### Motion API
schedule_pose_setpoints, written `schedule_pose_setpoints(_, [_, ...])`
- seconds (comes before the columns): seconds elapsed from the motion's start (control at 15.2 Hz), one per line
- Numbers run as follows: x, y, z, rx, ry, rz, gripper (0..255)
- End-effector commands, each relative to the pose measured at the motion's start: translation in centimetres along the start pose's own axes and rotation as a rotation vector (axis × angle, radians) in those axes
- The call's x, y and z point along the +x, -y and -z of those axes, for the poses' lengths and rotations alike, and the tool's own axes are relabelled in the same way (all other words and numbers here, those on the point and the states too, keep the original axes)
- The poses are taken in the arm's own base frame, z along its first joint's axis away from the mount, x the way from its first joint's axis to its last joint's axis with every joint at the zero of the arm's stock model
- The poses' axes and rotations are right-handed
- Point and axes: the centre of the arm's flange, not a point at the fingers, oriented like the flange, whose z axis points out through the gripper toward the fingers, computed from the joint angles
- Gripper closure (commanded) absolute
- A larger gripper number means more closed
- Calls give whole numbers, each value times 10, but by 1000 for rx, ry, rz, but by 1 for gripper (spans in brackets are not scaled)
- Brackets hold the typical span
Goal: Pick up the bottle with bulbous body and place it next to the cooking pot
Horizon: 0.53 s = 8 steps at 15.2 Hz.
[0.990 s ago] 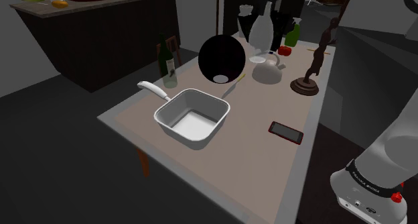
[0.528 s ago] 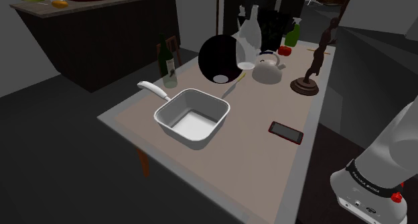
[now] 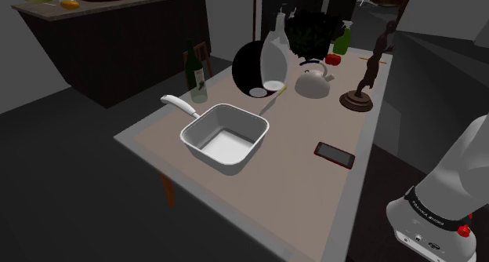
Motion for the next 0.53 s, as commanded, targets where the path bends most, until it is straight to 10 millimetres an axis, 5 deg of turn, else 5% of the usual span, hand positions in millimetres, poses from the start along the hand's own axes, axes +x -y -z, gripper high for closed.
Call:
schedule_pose_setpoints(0.0, [0, 1, -9, 0, -1, -1, 255])
schedule_pose_setpoints(0.46, [-2, 1, -46, 0, -1, -1, 255])
